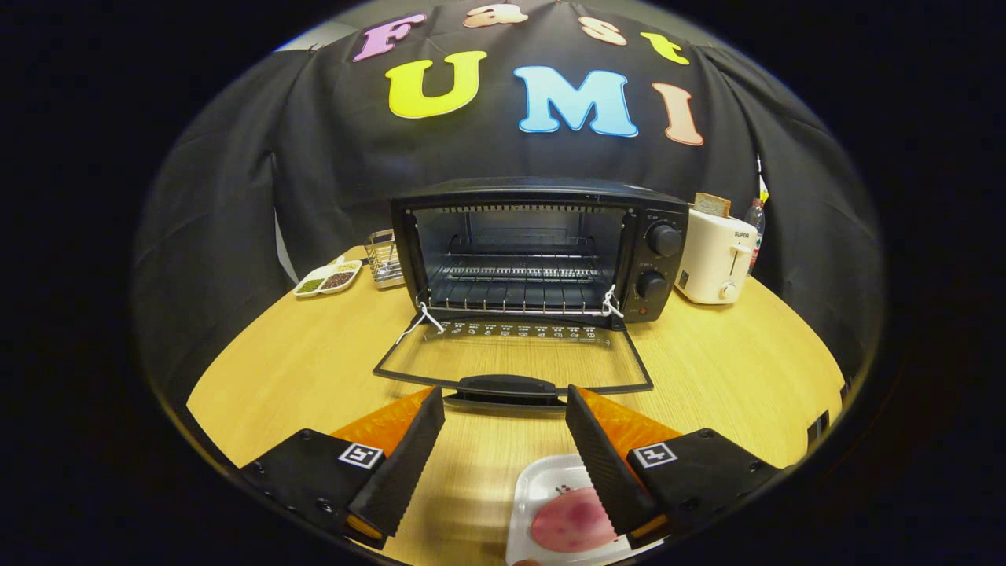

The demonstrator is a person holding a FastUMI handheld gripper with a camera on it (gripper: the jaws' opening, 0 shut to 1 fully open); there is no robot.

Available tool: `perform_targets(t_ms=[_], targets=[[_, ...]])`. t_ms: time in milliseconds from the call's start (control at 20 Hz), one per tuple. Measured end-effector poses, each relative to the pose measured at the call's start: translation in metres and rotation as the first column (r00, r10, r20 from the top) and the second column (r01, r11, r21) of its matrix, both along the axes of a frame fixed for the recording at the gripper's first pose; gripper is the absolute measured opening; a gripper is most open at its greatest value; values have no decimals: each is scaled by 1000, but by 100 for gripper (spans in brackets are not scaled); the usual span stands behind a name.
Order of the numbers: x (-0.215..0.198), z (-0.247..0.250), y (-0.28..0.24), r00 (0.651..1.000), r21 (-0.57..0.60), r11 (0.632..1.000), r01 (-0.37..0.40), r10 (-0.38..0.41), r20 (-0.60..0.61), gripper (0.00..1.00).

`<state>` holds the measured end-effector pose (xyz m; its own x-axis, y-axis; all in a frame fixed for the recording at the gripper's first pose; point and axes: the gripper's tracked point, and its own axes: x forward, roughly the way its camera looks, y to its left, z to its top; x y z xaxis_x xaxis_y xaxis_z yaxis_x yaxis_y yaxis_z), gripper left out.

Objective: Open the toaster oven, put the food inside, and close the toaster oven door.

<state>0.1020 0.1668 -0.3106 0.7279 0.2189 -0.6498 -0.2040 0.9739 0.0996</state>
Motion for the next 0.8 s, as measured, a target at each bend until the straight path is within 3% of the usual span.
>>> perform_targets(t_ms=[400, 800], targets=[[-60, 47, -34, 997, 102, 994, -48, 54, -57, 98], [-68, 49, -90, 970, 217, 976, -34, 84, -230, 98]])
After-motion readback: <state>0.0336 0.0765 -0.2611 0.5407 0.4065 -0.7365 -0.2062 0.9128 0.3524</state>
